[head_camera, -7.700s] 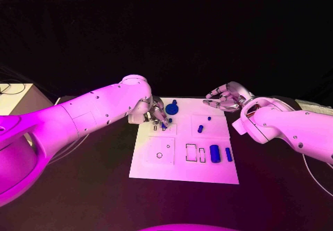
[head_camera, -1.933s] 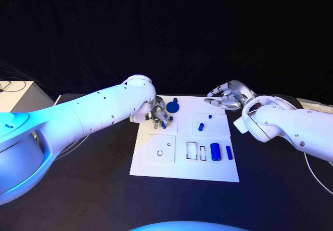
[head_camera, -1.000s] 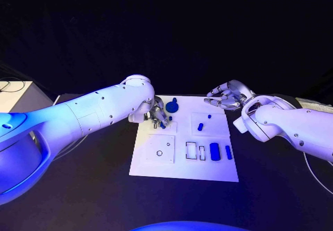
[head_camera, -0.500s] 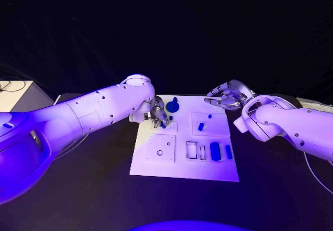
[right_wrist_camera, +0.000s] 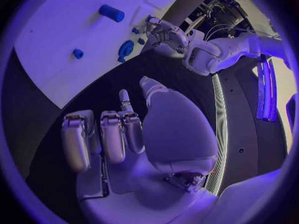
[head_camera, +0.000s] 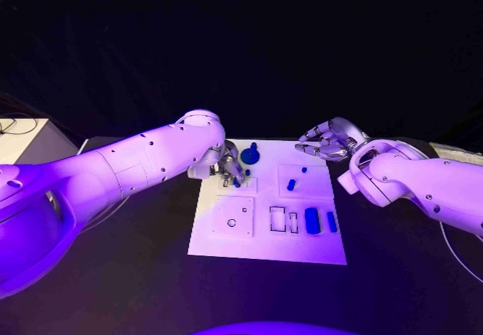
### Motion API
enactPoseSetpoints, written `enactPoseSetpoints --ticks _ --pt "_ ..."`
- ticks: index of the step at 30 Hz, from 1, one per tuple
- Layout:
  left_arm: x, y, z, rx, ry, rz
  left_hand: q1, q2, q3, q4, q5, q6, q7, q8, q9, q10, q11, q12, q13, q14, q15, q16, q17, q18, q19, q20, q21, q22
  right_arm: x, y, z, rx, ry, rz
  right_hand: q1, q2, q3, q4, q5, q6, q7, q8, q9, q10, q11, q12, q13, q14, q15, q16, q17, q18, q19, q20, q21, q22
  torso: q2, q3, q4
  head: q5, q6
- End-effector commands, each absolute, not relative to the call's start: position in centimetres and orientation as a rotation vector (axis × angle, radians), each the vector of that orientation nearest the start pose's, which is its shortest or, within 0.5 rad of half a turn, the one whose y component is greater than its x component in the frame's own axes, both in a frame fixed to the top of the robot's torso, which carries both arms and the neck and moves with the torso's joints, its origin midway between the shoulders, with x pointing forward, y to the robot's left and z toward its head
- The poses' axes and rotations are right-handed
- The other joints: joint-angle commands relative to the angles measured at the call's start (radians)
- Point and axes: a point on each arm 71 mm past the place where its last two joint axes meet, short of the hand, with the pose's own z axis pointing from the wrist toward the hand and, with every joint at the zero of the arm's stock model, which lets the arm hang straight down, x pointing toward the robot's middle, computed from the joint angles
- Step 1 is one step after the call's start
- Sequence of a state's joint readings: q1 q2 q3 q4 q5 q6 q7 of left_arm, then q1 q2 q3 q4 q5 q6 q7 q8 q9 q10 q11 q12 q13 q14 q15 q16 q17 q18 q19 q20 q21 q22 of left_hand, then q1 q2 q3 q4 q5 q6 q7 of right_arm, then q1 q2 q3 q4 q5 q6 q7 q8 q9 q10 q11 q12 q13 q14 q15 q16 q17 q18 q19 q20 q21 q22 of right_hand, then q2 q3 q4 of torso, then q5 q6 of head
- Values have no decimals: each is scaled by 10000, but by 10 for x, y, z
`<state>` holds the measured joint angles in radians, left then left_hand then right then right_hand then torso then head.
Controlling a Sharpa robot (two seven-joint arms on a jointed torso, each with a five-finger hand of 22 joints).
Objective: Assemble the parts on the task board
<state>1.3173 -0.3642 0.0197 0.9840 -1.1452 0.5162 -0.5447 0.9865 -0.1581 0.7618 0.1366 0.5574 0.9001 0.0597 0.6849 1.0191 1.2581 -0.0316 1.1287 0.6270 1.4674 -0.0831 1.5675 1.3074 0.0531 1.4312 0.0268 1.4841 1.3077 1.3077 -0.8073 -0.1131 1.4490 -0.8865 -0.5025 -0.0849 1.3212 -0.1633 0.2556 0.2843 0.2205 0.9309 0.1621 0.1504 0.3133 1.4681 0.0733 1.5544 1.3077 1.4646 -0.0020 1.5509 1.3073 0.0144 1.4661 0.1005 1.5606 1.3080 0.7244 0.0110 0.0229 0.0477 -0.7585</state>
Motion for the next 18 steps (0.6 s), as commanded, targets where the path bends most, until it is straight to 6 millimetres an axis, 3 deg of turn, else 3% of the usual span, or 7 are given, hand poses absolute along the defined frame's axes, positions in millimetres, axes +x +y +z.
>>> enactPoseSetpoints --ticks 1,11,18 --pt "566 114 -190 749 24675 -2630 -44 75 1545 -1584 -64 211 -243 65 49 23 -53 56 19 1034 -56 33 2634 -42 -1 -53 4 463 514 -218 -161 4127 16114 8027 -69 -6 60 14 66 -47 11 40 -3 829 68 -63 2459 878 76 -53 1852 -111 985 86 -18 2544 8 0 -3 -7 -14" --pt "566 112 -192 756 24668 -2615 -187 76 1194 -1448 -117 238 -292 94 187 70 -84 91 51 1034 -77 33 2634 -47 10 -48 -2 484 514 -217 -161 4116 16119 8047 -95 -17 86 13 69 -70 11 67 -1 832 67 -59 2461 872 74 -64 1824 -101 967 83 -54 2520 9 -3 -5 -42 -39" --pt "566 112 -192 693 24620 -2632 -413 30 392 -1118 -211 255 -367 42 336 75 -134 113 47 1034 -118 33 2634 -47 10 -59 -32 477 514 -217 -161 4112 16111 8070 -97 -18 88 13 70 -72 11 69 -1 814 67 -80 2445 870 74 -67 1815 -100 965 83 -59 2516 8 -2 13 -57 -55"
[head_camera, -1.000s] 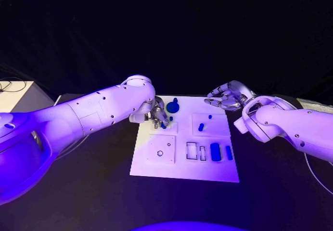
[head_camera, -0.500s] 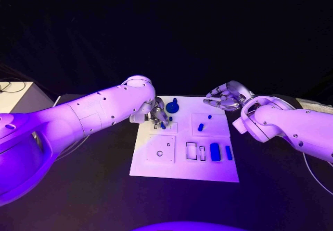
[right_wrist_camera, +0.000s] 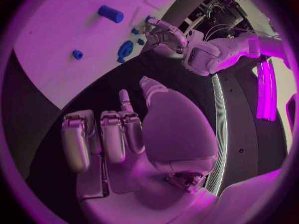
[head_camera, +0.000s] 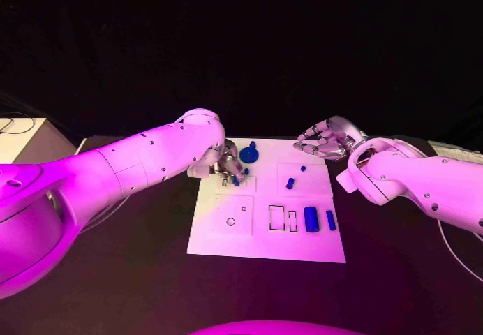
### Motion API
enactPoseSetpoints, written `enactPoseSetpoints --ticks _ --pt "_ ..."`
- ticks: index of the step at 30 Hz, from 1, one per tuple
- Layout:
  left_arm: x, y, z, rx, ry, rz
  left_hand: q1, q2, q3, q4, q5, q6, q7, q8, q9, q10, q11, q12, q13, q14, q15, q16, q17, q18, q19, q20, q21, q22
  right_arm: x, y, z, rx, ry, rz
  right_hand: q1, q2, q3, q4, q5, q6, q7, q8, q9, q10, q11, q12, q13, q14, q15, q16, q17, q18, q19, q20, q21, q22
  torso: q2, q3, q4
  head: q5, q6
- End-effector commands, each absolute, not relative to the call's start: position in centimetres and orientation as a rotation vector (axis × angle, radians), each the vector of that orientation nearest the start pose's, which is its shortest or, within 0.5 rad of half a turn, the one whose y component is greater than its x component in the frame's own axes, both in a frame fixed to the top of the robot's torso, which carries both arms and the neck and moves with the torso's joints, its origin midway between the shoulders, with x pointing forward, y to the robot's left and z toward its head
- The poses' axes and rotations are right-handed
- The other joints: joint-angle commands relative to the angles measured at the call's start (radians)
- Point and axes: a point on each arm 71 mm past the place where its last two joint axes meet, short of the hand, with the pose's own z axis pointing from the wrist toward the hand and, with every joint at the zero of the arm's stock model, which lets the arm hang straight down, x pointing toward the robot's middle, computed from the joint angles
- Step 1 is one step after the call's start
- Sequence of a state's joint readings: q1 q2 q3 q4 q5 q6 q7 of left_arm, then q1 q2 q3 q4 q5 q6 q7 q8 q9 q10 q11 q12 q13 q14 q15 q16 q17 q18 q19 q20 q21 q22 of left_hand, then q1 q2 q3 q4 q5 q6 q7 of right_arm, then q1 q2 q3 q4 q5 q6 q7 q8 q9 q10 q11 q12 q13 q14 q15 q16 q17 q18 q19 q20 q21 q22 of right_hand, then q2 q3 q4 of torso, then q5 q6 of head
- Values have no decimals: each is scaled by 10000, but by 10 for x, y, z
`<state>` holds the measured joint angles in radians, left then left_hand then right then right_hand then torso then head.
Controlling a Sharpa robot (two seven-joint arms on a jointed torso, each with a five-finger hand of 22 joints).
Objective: Assemble the parts on the task board
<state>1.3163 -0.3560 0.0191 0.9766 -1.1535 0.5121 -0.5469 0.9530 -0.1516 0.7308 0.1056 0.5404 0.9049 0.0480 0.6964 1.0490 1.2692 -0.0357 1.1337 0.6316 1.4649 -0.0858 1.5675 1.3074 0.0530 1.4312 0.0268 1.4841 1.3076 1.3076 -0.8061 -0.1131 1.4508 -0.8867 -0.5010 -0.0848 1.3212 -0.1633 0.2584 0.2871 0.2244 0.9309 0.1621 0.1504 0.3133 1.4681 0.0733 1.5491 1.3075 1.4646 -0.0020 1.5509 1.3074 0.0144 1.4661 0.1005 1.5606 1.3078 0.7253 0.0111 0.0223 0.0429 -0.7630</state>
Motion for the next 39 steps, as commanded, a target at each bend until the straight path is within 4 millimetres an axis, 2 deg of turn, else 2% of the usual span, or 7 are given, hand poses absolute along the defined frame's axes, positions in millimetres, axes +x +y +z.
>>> enactPoseSetpoints --ticks 1,9,26,30,39 --pt "566 112 -192 684 24614 -2633 -80 -37 676 -800 -44 209 -252 -77 40 -37 -95 64 1 1059 -92 33 2634 -46 10 -60 -33 478 514 -217 -161 4113 16110 8071 -97 -18 60 -15 30 -72 11 69 -1 814 67 -26 2447 870 74 -67 1815 -100 965 83 -59 2519 0 -4 20 -7 -11" --pt "566 112 -192 619 24555 -2646 -92 -115 -45 -602 -154 276 -292 -173 92 -67 -124 88 5 1059 -118 33 2634 -45 12 -81 -57 469 514 -216 -161 4110 16112 8083 -97 -18 60 -15 30 -72 11 69 -1 814 67 -26 2447 870 74 -67 1815 -100 965 83 -59 2519 -5 -6 5 2 -31" --pt "567 116 -192 611 24551 -2542 -52 -172 -571 -439 -267 340 -307 -263 110 -97 -133 94 -6 1059 -129 33 2634 -45 18 -94 -71 469 514 -218 -161 4133 16096 8055 -97 -18 60 -15 30 -72 11 69 -1 814 67 -26 2447 870 74 -67 1815 -100 965 83 -59 2519 -4 -10 14 12 -47" --pt "567 117 -192 669 24540 -2471 -70 -258 -952 -289 -312 385 -306 -328 114 -122 -131 99 -12 1059 -129 33 2634 -43 13 -99 -87 456 514 -218 -161 4137 16090 8051 -116 -24 62 -9 28 -78 11 78 0 801 67 -40 2436 863 74 -77 1788 -95 956 82 -76 2507 -5 -10 9 22 -45" --pt "567 120 -192 658 24525 -2397 -77 -279 -1337 -66 -414 440 -307 -400 119 -137 -130 109 -11 1059 -128 33 2634 -46 25 -101 -90 470 514 -219 -161 4145 16083 8040 -120 -25 63 -9 28 -80 11 80 0 796 67 -47 2431 863 73 -77 1787 -95 954 82 -80 2505 -6 -9 6 28 -62"
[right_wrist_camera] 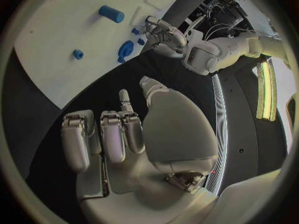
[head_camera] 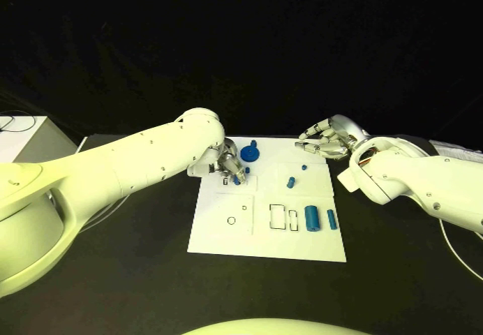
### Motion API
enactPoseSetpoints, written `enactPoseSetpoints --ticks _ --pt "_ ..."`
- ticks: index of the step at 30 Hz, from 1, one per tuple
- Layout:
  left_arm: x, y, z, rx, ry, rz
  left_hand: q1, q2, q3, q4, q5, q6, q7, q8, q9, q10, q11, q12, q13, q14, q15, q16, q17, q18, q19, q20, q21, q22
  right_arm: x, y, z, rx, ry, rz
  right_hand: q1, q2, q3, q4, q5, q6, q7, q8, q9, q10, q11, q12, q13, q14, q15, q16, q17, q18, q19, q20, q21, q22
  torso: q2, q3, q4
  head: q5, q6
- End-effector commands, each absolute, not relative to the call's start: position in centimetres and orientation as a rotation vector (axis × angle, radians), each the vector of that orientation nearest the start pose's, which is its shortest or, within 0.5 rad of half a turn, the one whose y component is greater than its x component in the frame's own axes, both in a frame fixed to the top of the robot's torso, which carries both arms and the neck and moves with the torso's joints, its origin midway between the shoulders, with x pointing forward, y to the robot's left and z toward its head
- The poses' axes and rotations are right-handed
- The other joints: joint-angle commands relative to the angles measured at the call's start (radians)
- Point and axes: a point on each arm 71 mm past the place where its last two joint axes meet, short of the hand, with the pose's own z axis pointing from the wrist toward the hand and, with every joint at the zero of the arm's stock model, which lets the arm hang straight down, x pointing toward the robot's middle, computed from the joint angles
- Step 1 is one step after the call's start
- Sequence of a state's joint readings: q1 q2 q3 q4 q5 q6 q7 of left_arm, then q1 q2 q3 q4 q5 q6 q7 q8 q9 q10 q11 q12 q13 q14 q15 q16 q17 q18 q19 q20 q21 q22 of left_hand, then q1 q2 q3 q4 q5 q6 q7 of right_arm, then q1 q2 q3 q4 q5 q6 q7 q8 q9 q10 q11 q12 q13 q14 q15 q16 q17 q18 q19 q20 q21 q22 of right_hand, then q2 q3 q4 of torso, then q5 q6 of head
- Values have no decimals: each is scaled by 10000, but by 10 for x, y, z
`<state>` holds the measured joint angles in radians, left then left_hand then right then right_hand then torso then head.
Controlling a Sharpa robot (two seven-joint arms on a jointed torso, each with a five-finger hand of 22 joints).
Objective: Assemble the parts on the task board
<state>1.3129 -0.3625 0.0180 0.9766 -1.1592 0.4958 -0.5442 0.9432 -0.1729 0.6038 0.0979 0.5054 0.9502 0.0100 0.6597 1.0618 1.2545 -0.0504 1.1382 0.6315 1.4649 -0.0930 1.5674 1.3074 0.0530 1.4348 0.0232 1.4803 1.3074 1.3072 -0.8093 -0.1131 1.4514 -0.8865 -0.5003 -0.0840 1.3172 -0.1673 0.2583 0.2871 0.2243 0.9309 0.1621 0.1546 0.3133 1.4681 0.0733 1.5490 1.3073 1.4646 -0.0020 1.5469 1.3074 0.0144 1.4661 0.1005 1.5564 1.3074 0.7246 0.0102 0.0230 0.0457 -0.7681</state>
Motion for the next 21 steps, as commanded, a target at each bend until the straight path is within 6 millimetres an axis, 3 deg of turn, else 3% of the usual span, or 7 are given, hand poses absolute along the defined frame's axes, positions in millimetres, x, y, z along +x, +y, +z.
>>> enactPoseSetpoints --ticks 1,8,10,11,13,19,21 --pt "567 120 -192 656 24523 -2393 22 -66 -99 31 -82 -9 74 -39 -7 15 16 70 3 1059 -56 34 2634 -44 -15 -65 -56 465 514 -219 -161 4145 16082 8039 -79 16 64 -8 29 -80 11 38 0 796 67 -47 2433 863 73 -37 1787 -94 954 82 -38 2509 2 -2 1 0 -18" --pt "567 121 -192 632 24502 -2387 37 -81 -337 201 -254 20 75 -92 1 5 17 75 0 1059 -55 34 2634 -45 -11 -65 -62 468 514 -219 -161 4148 16082 8033 -79 17 66 -9 32 -81 11 39 0 792 67 -51 2430 860 73 -40 1777 -92 951 82 -44 2505 0 -1 -1 3 -6" --pt "568 121 -192 605 24474 -2393 78 -70 -435 283 -411 32 74 -122 7 -2 17 74 -11 1059 -55 34 2634 -44 -9 -64 -65 469 514 -219 -161 4149 16082 8032 -79 18 70 -10 41 -83 11 41 0 792 67 -51 2430 859 73 -42 1772 -92 951 82 -46 2503 2 2 -1 5 -6" --pt "568 121 -192 584 24452 -2400 130 -45 -527 371 -754 46 74 -151 15 -7 16 76 -14 1059 -53 34 2634 -45 -6 -63 -68 474 514 -219 -161 4149 16081 8032 -79 18 70 -10 41 -83 11 41 0 792 67 -51 2430 859 73 -42 1772 -92 951 82 -46 2503 2 1 -3 6 1" --pt "568 121 -192 553 24421 -2407 172 -20 -601 471 -1012 59 78 -182 23 -3 21 88 4 1059 -51 34 2634 -46 -1 -61 -68 481 514 -219 -161 4149 16080 8032 -79 18 70 -10 41 -83 11 41 0 792 67 -51 2430 859 73 -42 1772 -92 951 82 -46 2503 1 2 -4 3 8" --pt "568 122 -192 489 24371 -2409 224 2 -669 575 -1206 72 81 -210 35 -7 24 90 -4 1059 -50 34 2634 -46 1 -60 -71 482 514 -219 -161 4149 16078 8033 -80 21 74 -11 54 -85 11 42 0 792 67 -51 2430 859 72 -43 1772 -91 949 82 -49 2502 0 4 -4 0 13" --pt "569 123 -192 469 24365 -2396 285 -13 -782 696 -1579 92 85 -241 55 -10 28 97 -4 1059 -44 34 2634 -45 0 -57 -77 480 514 -219 -161 4151 16075 8033 -80 21 74 -11 54 -85 11 42 0 792 67 -51 2430 859 72 -43 1772 -91 949 82 -49 2502 1 5 -4 -1 20"
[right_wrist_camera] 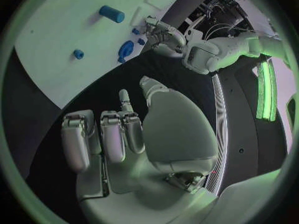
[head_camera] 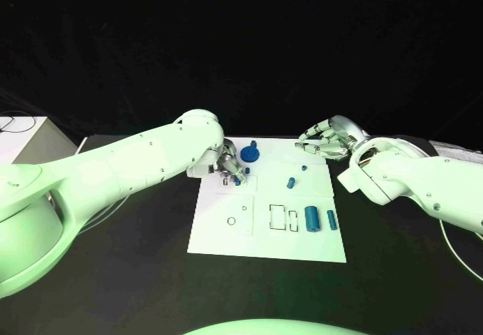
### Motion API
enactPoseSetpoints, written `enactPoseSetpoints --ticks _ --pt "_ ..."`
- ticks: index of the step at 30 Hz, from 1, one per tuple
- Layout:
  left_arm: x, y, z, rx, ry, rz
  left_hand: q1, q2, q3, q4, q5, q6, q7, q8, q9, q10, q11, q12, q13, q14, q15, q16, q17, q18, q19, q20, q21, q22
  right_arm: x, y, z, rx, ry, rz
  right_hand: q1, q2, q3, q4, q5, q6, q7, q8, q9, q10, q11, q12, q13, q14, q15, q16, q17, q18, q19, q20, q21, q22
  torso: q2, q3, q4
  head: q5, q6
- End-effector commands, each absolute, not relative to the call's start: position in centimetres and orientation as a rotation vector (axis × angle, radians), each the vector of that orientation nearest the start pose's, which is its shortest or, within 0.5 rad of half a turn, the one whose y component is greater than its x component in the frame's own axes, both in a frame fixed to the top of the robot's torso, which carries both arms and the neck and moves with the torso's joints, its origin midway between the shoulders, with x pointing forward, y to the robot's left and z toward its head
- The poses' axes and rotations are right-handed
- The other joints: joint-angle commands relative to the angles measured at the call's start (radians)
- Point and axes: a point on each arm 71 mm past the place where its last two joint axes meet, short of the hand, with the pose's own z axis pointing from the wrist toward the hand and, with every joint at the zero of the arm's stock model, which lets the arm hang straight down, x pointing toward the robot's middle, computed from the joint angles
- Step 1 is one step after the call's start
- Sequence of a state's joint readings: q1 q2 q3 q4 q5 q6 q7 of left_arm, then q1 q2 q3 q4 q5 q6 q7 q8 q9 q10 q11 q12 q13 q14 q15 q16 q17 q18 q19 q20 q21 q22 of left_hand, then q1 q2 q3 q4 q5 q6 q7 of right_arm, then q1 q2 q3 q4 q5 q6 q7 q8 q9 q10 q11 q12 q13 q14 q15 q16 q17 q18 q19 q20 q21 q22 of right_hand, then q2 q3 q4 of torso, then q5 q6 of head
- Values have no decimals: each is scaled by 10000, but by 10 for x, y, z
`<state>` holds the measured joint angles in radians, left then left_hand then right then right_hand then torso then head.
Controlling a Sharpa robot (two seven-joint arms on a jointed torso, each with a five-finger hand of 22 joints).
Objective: Assemble the parts on the task board
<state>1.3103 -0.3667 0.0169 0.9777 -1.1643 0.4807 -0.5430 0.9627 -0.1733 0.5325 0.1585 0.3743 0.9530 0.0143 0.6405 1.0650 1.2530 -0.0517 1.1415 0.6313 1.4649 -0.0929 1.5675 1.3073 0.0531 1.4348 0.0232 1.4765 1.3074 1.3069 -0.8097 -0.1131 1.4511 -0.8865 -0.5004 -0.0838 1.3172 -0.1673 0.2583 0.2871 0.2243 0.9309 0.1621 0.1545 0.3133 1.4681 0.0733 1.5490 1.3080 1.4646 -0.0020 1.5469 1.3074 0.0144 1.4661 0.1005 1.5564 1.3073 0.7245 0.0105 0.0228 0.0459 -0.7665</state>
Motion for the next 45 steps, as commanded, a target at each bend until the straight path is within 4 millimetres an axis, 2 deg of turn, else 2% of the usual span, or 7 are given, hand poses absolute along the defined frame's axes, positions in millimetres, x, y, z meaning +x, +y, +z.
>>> enactPoseSetpoints --ticks 1,5,16,21,24,40,45 --pt "569 123 -192 465 24363 -2391 102 -20 -113 135 -431 71 44 -58 29 7 44 70 6 1059 -44 33 2634 -47 4 -56 -38 487 514 -219 -161 4151 16074 8032 -80 21 74 -10 54 -85 11 43 0 792 67 -51 2423 859 72 -43 1772 -91 949 82 -49 2503 1 3 -4 -5 7" --pt "569 124 -192 468 24359 -2337 144 -85 -326 367 -921 99 58 -106 61 -8 58 67 -21 1059 -35 33 2634 -48 8 -49 -43 493 514 -220 -161 4154 16068 8028 -82 22 78 -11 69 -87 11 45 0 784 66 -59 2416 855 72 -49 1755 -88 944 81 -59 2496 1 6 -2 -8 3" --pt "568 126 -192 464 24281 -2378 142 -264 -814 736 -1250 149 76 -154 118 -16 75 72 -36 1059 -21 33 2634 -45 1 -40 -59 484 514 -220 -161 4151 16054 8033 -82 22 78 -11 69 -87 11 45 0 784 66 -59 2416 855 72 -49 1755 -88 944 81 -59 2496 -1 6 -8 -18 7" --pt "565 126 -191 430 24193 -2615 377 -226 -1311 1136 -2077 190 68 -214 184 -6 70 88 -31 1059 -24 33 2634 -45 8 -37 -66 497 514 -220 -162 4157 16055 8029 -77 10 80 -18 83 -92 11 48 0 787 66 -56 2419 855 72 -49 1756 -88 943 81 -62 2494 3 -1 -12 -29 17" --pt "562 124 -190 381 24107 -2874 435 -204 -1449 1247 -2268 198 67 -233 202 -2 70 94 -26 1059 -24 33 2634 -46 13 -39 -66 505 513 -221 -162 4165 16056 8023 -77 10 80 -18 83 -92 11 48 0 787 66 -56 2419 855 72 -49 1756 -88 943 81 -62 2494 6 -4 -17 -42 24" --pt "560 118 -160 -1126 22620 -4848 683 -133 -1633 1277 -2306 46 120 -316 247 -261 116 -102 -417 1021 4 -35 2517 42 -243 -24 -269 116 512 -222 -164 4199 16121 8009 -83 9 83 -16 93 -94 11 51 0 782 66 -62 2414 853 71 -53 1746 -87 941 80 -66 2492 -1 5 1 -30 108" --pt "559 120 -150 -1269 22477 -5190 953 -64 -1745 1283 -2257 -169 215 -446 261 -584 199 -298 -804 931 70 -193 2254 117 -477 19 -462 -224 512 -223 -165 4212 16128 8000 -83 9 83 -16 93 -94 11 51 0 782 66 -62 2414 853 71 -53 1746 -87 941 80 -66 2492 1 -3 6 -45 149"
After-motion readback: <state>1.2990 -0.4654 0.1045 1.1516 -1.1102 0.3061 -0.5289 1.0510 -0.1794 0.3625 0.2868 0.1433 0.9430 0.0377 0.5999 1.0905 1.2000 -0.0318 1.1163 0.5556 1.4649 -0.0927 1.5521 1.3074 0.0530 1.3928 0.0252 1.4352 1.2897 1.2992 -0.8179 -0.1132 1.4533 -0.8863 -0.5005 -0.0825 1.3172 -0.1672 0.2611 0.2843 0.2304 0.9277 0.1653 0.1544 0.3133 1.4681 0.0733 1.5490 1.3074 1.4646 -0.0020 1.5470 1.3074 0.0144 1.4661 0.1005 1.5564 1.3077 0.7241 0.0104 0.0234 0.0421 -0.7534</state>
